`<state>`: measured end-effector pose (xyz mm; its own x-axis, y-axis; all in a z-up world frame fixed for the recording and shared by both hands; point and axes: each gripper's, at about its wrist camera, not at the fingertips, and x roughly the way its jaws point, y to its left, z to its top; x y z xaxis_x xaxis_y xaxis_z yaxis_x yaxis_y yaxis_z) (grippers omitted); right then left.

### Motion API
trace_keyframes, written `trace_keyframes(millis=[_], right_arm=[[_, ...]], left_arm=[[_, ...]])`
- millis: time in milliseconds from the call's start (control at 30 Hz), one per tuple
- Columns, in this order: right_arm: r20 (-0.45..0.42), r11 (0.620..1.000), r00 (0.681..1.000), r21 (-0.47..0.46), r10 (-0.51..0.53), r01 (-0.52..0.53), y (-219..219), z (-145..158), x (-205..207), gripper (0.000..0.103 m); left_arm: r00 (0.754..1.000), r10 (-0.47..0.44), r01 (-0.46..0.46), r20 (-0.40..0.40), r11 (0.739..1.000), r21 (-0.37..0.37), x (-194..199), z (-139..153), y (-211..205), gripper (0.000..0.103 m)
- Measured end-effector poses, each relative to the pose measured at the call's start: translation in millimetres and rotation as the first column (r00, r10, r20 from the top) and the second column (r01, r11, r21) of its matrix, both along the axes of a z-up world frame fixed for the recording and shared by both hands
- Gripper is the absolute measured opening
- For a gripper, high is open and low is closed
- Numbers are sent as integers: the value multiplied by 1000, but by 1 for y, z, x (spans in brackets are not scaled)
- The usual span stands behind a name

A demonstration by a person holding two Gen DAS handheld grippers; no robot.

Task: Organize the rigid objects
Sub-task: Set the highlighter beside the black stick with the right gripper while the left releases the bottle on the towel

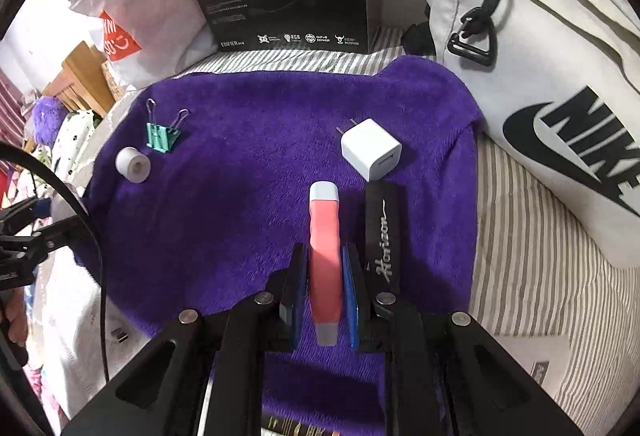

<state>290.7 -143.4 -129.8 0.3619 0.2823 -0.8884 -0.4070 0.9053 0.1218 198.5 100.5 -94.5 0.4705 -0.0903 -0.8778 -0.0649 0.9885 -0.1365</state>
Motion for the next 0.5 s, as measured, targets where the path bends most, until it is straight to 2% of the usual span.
trace_keyframes(millis=[500], right_arm=[[48,997,998,-67,37,-34,10,-11,9,18]], left_arm=[[1000,-10,10,-14,1000,-13,11,-9,0,74]])
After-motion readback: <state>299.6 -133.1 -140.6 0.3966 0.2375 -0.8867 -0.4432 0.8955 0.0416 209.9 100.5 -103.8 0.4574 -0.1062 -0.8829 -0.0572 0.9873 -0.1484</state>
